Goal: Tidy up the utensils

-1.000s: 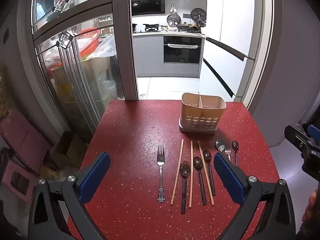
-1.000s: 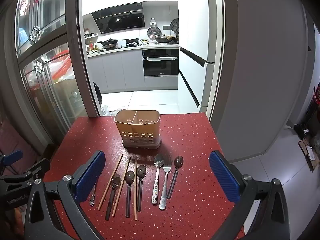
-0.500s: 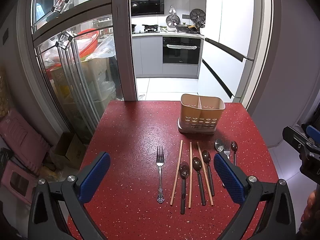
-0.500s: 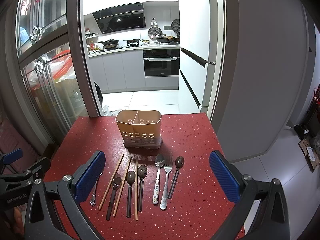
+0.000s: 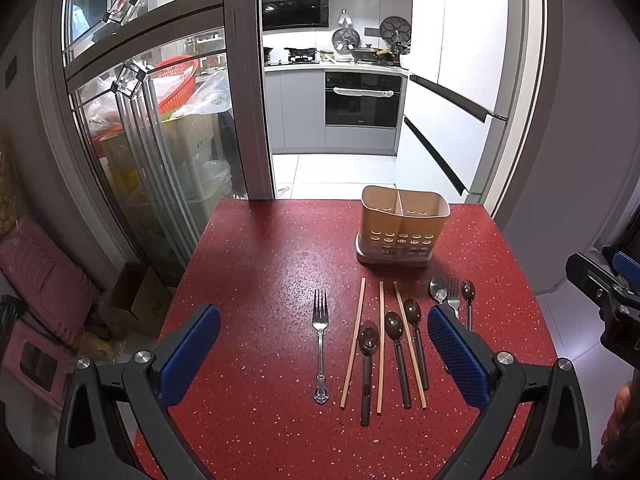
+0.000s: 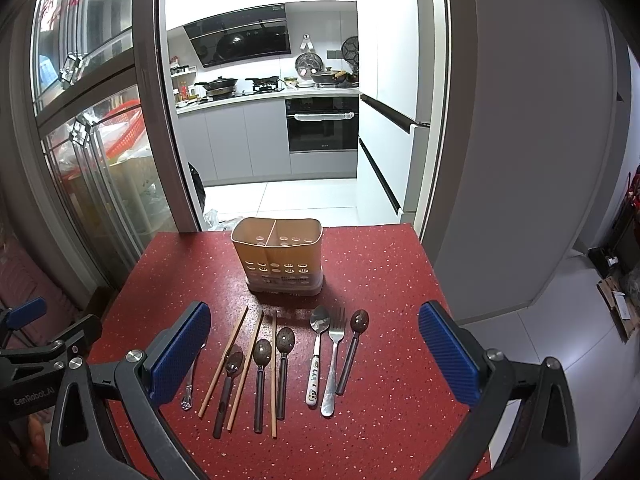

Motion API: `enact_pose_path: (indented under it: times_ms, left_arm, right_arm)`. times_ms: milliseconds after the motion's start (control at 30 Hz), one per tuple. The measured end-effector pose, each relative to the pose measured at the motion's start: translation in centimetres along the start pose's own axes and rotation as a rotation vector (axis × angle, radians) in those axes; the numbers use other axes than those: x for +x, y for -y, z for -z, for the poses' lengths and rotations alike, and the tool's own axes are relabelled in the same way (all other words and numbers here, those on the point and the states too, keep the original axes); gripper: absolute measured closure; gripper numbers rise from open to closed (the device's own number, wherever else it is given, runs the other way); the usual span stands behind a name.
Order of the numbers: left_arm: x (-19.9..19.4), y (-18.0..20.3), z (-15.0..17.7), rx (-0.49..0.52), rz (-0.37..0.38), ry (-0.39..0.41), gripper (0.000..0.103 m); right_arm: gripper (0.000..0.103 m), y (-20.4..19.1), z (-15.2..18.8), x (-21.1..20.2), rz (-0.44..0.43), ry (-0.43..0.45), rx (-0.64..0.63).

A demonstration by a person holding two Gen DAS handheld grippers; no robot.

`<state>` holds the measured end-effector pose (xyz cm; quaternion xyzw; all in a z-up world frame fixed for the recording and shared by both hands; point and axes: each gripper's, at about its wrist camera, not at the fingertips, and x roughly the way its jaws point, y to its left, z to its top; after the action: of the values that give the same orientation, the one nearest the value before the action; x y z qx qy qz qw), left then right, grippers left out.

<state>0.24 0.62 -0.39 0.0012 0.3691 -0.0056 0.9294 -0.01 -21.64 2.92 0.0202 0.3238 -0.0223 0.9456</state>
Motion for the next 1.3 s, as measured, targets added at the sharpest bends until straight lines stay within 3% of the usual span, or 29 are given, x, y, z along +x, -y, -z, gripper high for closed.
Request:
enact_pose_path:
  times_ms: [1300]
  left_arm:
    - [0.08, -0.23, 0.61, -0.006, 0.001, -0.01, 0.0]
  right_arm:
    - [0.0, -0.49, 0.24, 0.33, -0.003, -0.016, 0.006]
